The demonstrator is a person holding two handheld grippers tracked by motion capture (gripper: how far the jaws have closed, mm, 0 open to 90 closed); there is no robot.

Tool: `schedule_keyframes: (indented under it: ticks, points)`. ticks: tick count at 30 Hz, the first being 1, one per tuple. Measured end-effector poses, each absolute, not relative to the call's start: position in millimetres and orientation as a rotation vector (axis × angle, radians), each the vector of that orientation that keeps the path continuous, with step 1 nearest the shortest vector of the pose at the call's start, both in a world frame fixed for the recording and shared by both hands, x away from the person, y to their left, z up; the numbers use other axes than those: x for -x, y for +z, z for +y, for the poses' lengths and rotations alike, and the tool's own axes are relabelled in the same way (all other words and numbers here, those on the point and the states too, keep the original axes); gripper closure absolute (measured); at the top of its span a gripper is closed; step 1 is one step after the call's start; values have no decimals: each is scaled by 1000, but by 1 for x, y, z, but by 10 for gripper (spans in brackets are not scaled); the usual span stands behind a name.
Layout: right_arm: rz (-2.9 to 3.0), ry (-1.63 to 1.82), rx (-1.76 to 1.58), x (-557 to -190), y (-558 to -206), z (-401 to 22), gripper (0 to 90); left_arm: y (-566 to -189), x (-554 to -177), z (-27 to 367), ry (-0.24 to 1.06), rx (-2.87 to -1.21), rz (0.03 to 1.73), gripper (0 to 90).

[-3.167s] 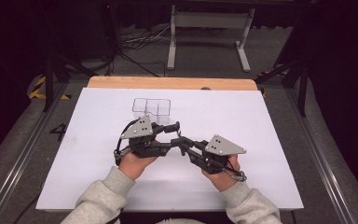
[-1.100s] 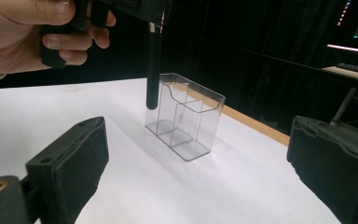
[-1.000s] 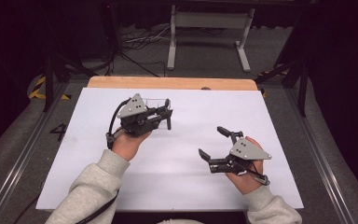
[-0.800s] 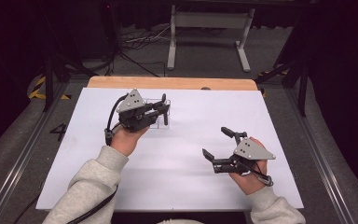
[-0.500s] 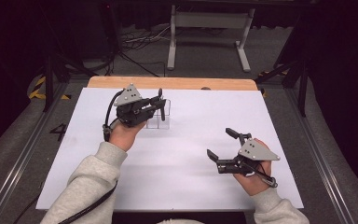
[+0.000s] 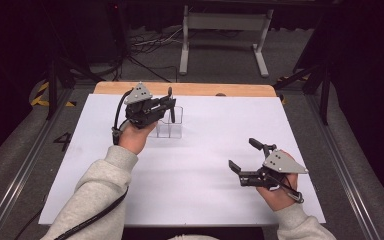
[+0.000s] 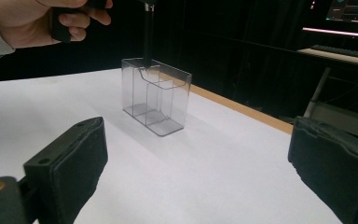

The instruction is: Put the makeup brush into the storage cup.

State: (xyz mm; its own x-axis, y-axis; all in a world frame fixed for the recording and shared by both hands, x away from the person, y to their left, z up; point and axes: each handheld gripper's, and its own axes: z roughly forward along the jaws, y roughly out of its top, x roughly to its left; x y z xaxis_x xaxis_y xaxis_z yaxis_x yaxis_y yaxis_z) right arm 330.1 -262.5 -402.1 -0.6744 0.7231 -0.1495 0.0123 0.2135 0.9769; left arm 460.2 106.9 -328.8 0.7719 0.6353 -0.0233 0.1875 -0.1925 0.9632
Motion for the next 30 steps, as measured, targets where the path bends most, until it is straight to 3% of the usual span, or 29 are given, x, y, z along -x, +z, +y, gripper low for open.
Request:
schedule_keyframes:
  ticks: [30]
  points:
    - [1907, 1518, -672, -331, -404, -260, 53, -350, -482, 99, 520, -1720, 795, 780]
